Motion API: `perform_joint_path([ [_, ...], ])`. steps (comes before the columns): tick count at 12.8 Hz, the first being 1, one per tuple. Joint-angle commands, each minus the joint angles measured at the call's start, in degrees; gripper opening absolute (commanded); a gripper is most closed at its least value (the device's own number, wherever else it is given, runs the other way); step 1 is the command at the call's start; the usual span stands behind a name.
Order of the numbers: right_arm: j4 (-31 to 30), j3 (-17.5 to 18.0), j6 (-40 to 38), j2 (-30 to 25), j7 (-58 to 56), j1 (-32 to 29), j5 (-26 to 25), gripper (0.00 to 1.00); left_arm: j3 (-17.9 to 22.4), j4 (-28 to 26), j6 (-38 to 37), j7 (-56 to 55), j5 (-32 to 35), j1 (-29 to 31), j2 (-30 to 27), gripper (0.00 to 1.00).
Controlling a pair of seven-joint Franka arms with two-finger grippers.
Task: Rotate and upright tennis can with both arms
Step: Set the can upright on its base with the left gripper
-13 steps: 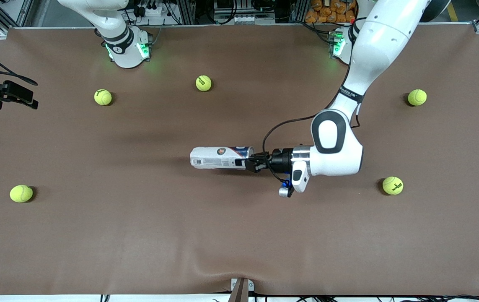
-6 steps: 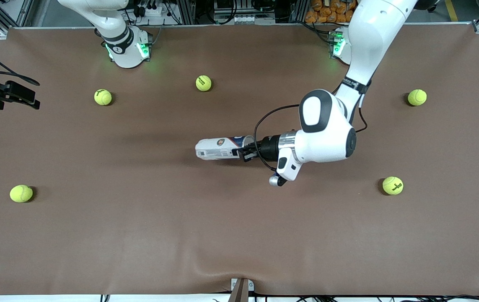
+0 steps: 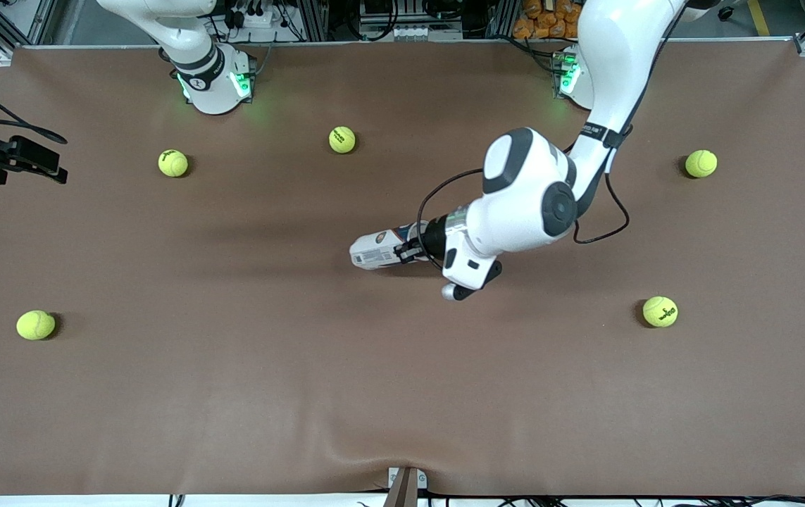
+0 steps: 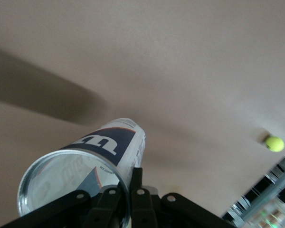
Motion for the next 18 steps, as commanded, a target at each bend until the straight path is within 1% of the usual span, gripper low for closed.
perform_joint_path([
  [1,-0.2,0.0,-0.2,-0.2,-0.5,0.1,0.0,1.0,0.1,1.3,0.3,-7.0,9.4,-1.7,-0.7,0.0],
  [3,-0.3,0.0,-0.2,-0.2,-0.5,0.1,0.0,1.0,0.2,1.6,0.0,-11.8,17.6,-4.1,-0.8,0.0],
  [5,-0.2,0.0,-0.2,0.1,-0.5,0.1,0.0,1.0,0.1,1.6,-0.4,-16.4,26.2,-5.0,-1.3,0.0],
  [6,-0.2,0.0,-0.2,0.1,-0.5,0.1,0.0,1.0,0.1,1.6,-1.9,-18.1,30.2,-5.1,-2.4,0.0],
  [8,-0.2,0.0,-0.2,0.1,-0.5,0.2,0.0,1.0,0.1,1.6,-5.8,-18.6,34.4,-6.1,-3.0,0.0],
  [9,-0.2,0.0,-0.2,0.1,-0.5,0.2,0.0,1.0,0.5,1.6,-7.2,-19.3,37.7,-7.3,-3.3,0.0],
  [11,-0.2,0.0,-0.2,0.2,-0.5,0.6,0.0,1.0,0.2,1.6,-7.9,-24.1,45.0,-8.6,-3.1,0.0],
  [14,-0.2,0.0,-0.2,0.2,-0.5,0.6,0.0,1.0,0.2,1.6,-7.9,-27.0,51.1,-10.6,-1.1,0.0],
  [18,-0.3,0.0,-0.3,0.2,-0.5,0.6,0.0,1.0,0.2,1.6,-7.8,-26.8,51.8,-10.7,-0.1,0.0],
])
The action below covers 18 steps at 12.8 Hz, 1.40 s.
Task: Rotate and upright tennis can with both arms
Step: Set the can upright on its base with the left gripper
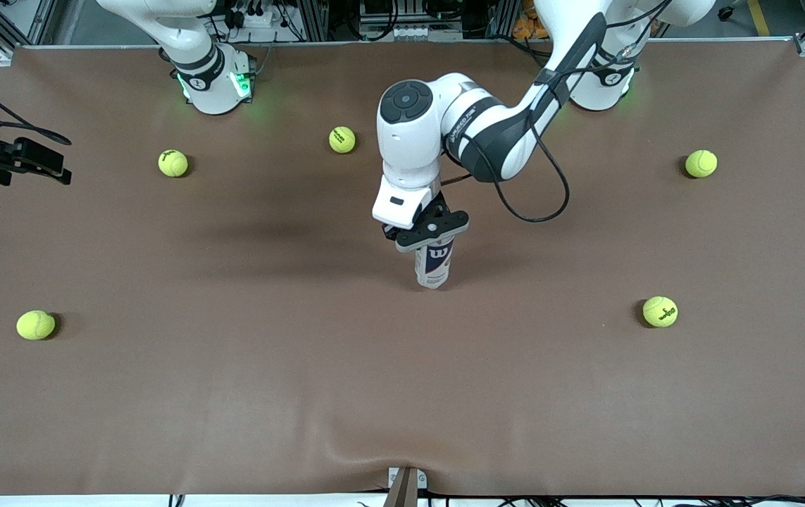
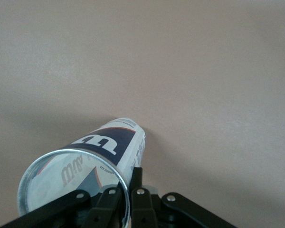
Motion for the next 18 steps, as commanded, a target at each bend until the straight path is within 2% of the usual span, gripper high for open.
perform_joint_path([
  [1,-0.2,-0.1,-0.3,0.0,-0.5,0.3,0.0,1.0,0.2,0.3,-0.5,0.0,1.6,-0.2,0.4,0.0],
  [3,-0.2,-0.1,-0.2,0.1,-0.5,0.4,0.0,1.0,0.2,0.3,-0.4,0.2,1.6,-0.1,0.4,0.07],
  [5,-0.2,-0.1,-0.2,0.1,-0.5,0.4,0.0,1.0,0.2,0.3,-0.4,0.2,1.5,-0.1,0.3,0.38],
  [7,-0.2,-0.1,-0.2,0.1,-0.5,0.3,0.0,1.0,0.4,0.3,-0.4,0.9,1.7,0.3,-0.5,0.93],
  [8,-0.2,-0.1,-0.2,0.3,-0.5,0.3,0.0,1.0,0.5,0.3,-0.4,2.2,1.7,0.5,-0.7,1.0],
  [13,-0.2,-0.1,-0.2,0.3,-0.5,0.4,0.0,1.0,0.7,0.4,-1.2,3.8,1.1,2.0,-4.7,1.0],
  [18,-0.2,-0.1,-0.1,0.4,-0.5,0.4,0.0,1.0,0.6,2.8,-11.3,9.3,0.7,4.0,-10.4,1.0],
])
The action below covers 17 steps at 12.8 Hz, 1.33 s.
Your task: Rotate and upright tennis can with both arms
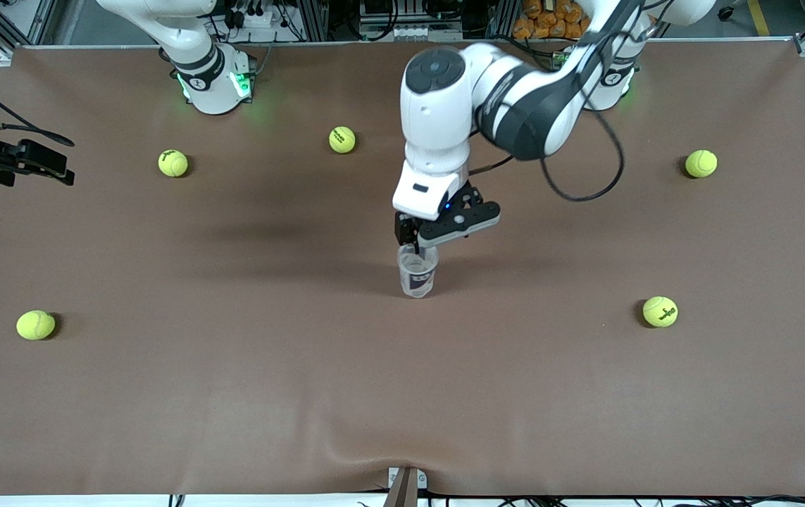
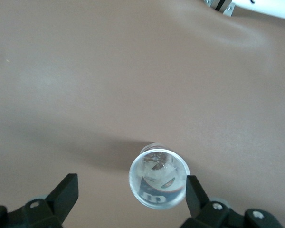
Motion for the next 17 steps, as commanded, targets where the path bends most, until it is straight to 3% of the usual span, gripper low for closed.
perform_joint_path([
  [1,0.3,-0.2,-0.1,0.3,-0.5,0.4,0.0,1.0,-0.2,0.1,-6.2,5.2,-0.6,2.2,-4.8,1.0],
  [4,0.3,-0.2,-0.1,0.3,-0.5,0.4,0.0,1.0,-0.1,0.1,-9.9,18.4,-5.8,5.8,-10.5,1.0],
  [10,0.3,-0.2,-0.1,0.3,-0.5,0.4,0.0,1.0,-0.2,0.0,-20.4,34.9,-8.9,14.9,-17.4,1.0],
  [17,0.3,-0.2,-0.1,0.3,-0.5,0.4,0.0,1.0,-0.2,-0.3,-25.2,45.5,-12.4,28.3,-20.1,1.0],
])
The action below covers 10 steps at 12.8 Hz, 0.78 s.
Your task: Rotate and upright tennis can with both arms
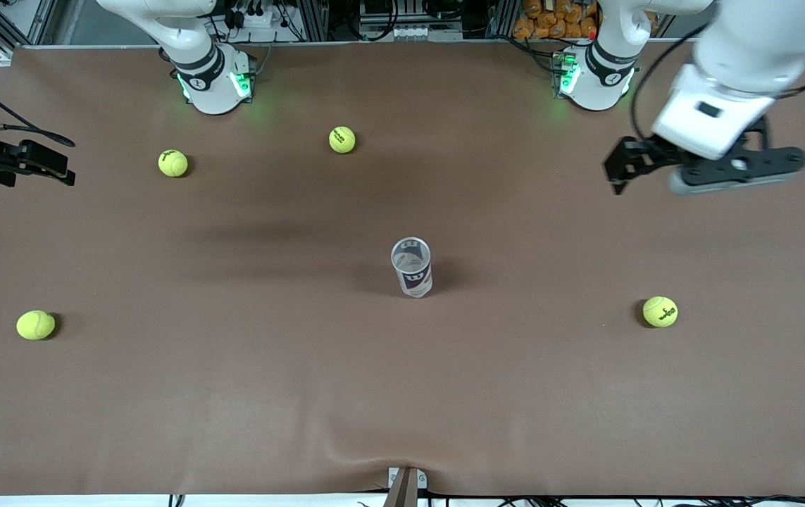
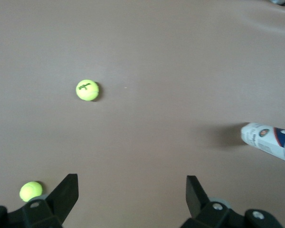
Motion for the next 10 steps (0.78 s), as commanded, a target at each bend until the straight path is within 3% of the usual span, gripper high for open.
perform_joint_path([
  [1,0.3,-0.2,-0.1,0.2,-0.5,0.3,0.0,1.0,-0.5,-0.8,-0.8,3.7,-2.8,5.2,-1.0,1.0],
  [3,0.4,-0.2,-0.1,0.2,-0.5,0.3,0.0,1.0,-0.7,-0.8,-0.9,5.4,-6.5,9.8,-1.2,1.0],
  [6,0.4,-0.2,-0.1,0.2,-0.5,0.3,0.0,1.0,-0.3,-0.9,-2.4,8.2,-6.2,13.4,-1.4,1.0],
  [10,0.4,-0.2,-0.1,0.2,-0.5,0.7,0.0,1.0,-0.3,-0.8,-3.6,8.7,-5.9,14.0,-2.3,1.0],
])
